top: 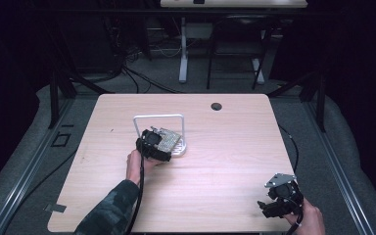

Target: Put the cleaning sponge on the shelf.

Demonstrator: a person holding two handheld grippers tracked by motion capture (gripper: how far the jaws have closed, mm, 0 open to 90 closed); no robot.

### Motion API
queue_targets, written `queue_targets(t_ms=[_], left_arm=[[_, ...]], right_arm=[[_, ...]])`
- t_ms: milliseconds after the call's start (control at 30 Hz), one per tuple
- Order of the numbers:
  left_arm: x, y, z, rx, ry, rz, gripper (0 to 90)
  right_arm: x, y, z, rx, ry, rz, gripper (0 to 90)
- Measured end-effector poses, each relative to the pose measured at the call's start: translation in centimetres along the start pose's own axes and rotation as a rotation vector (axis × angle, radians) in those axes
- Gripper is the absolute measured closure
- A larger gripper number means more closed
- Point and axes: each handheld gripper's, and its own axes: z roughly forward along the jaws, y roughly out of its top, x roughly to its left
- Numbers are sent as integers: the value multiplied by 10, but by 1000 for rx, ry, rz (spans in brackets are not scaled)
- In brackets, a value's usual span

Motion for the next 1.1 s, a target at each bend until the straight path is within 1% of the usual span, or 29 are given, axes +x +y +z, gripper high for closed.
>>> queue_targets(t_ms=[67, 167, 267, 400, 467, 567, 633, 700, 733, 800, 833, 867, 900, 1000, 1100], left_arm=[[0, 1, -1, -1, 1, 3, 98], [-1, 1, -2, -11, 6, 0, 73], [-1, 2, -4, -9, 8, -6, 57], [-4, 4, -8, -24, 6, -2, 43], [-6, 5, -11, -37, -1, -2, 41], [-9, 6, -16, -47, -4, 15, 40], [-10, 7, -17, -49, -7, 17, 40], [-14, 7, -22, -69, -16, 17, 39], [-15, 8, -24, -63, -19, 27, 40], [-17, 7, -28, -70, -25, 32, 42], [-18, 7, -30, -69, -27, 43, 47], [-19, 7, -33, -70, -22, 59, 56], [-21, 6, -36, -76, -17, 66, 58], [-23, 4, -43, -84, -28, 75, 59], [-26, 2, -52, -97, -31, 90, 58]], right_arm=[[0, 0, 1, 1, 2, 0, 139], [0, 0, 0, 1, 0, -2, 139], [0, 0, 1, 4, -1, -2, 139], [0, -1, 0, 2, 2, 4, 139], [-1, -1, 0, 3, 4, 5, 139], [-1, -2, 1, 6, 1, 6, 139], [-1, -2, 1, 8, 0, 7, 139], [-1, -2, 0, 9, 1, 8, 139], [-1, -2, 0, 8, 0, 8, 139], [-1, -3, 0, 3, -3, 11, 139], [-1, -3, 0, 5, -6, 10, 139], [-1, -3, 0, 5, -8, 11, 139], [-2, -3, 0, 8, -9, 12, 139], [-1, -3, 0, 6, -11, 15, 139], [-1, -3, 0, 7, -13, 14, 139]])
